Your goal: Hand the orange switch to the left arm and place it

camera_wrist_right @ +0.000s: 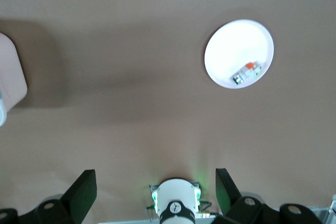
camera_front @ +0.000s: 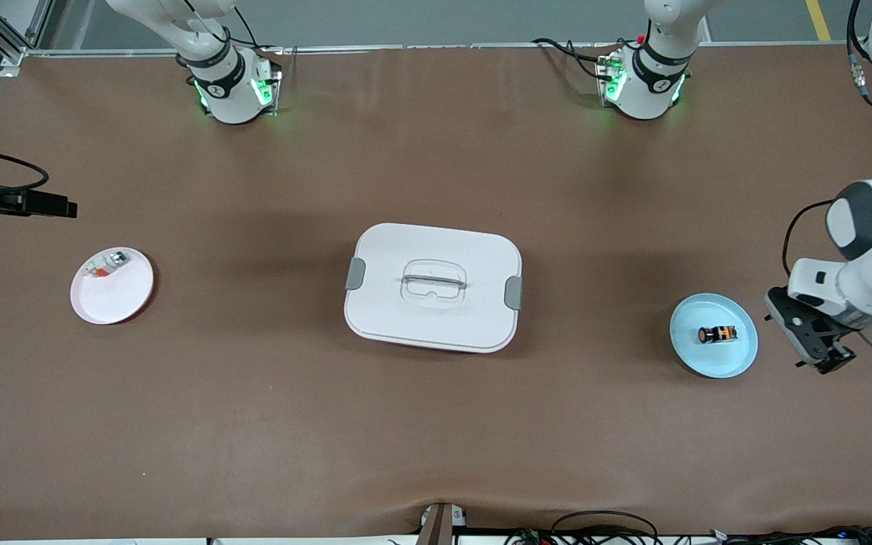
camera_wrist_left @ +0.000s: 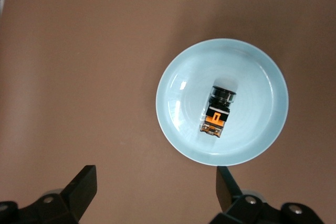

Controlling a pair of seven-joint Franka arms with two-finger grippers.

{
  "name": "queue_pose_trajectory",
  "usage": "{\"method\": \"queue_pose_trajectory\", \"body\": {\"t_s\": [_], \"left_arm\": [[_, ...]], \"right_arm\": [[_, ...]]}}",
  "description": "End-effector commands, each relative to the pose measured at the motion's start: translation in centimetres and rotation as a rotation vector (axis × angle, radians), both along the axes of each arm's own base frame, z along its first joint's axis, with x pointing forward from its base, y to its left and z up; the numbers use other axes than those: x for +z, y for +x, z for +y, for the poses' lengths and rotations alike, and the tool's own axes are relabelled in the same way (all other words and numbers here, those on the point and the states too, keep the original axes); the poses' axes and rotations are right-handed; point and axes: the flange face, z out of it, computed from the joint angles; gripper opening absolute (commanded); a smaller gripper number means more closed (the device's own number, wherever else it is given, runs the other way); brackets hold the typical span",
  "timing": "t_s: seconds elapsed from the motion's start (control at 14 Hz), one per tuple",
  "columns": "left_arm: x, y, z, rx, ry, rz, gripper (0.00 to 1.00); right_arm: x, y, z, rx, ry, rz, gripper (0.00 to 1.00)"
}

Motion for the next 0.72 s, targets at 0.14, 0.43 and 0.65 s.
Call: {"method": "queue_pose_trajectory", "body": {"t_s": [0.14, 0.43, 0.65], "left_arm": [[7.6, 0.3, -1.2, 0.252, -0.038, 0.023, 1.0], [12.7, -0.7, -2.1, 0.55, -0.042, -0.003, 1.0], [15.1, -1.4, -2.7, 0.703, -0.049, -0.024, 1.0]], "right_arm": [[1.7, -1.5, -0.9, -0.014, 0.015, -0.128, 1.0], [1.2, -3.7, -0.6, -0.015, 0.012, -0.2, 1.0], [1.7, -3.5, -0.3, 0.0, 0.0, -0.247, 1.0]]}}
